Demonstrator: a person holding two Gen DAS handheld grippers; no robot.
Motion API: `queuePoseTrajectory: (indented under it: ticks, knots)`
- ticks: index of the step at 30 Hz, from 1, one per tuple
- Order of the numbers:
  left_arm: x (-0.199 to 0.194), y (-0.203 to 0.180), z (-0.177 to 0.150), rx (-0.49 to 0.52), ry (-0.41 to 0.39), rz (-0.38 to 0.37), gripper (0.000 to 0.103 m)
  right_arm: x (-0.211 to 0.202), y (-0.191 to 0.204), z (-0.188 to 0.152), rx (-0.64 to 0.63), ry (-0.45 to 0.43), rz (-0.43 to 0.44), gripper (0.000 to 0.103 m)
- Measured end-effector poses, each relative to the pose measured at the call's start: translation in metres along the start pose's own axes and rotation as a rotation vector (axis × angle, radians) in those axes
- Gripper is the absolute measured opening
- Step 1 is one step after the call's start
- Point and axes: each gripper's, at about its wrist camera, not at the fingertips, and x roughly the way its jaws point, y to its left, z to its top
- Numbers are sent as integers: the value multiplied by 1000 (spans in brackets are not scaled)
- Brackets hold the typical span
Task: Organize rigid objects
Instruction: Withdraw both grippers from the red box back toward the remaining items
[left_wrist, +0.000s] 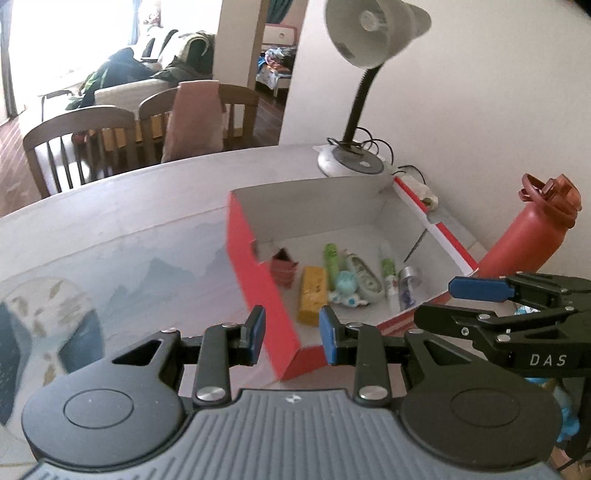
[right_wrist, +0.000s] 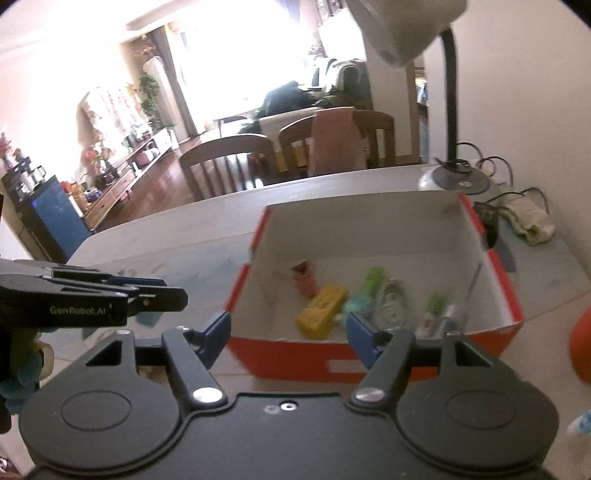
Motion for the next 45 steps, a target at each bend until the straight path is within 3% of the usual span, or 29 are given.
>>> queuePoseTrajectory:
  ticks: [7, 8, 9, 10, 17, 21, 29, 33, 45]
  knots:
    - [-32, 43, -26, -9, -22, 39, 33, 2, 44, -13, -32, 13, 40, 76]
    - [-37, 50, -30, -15, -25, 42, 39, 3, 51, -16, -42, 15, 44, 76]
    - [-41, 57, -34, -24, -31, 46, 55, 4, 58, -18, -49, 17, 48, 77]
    - [-45, 64, -37, -32, -40, 52, 65, 5, 65, -20, -56, 19, 52, 77]
    - [-62, 111, -60, -94, -38, 83, 66, 15, 99, -35, -68, 57, 66, 78]
    - [-65, 135, -73, -128, -32, 116, 82, 28, 125, -43, -80, 92, 77, 78]
    - [-52, 178, -97, -184, -4, 159, 86, 51, 163, -52, -111, 148, 83, 78]
    - [-39, 194, -106, -195, 20, 165, 101, 68, 177, -55, -124, 189, 75, 78]
    - [6, 215, -127, -200, 106, 181, 101, 117, 198, -70, -151, 297, 40, 74]
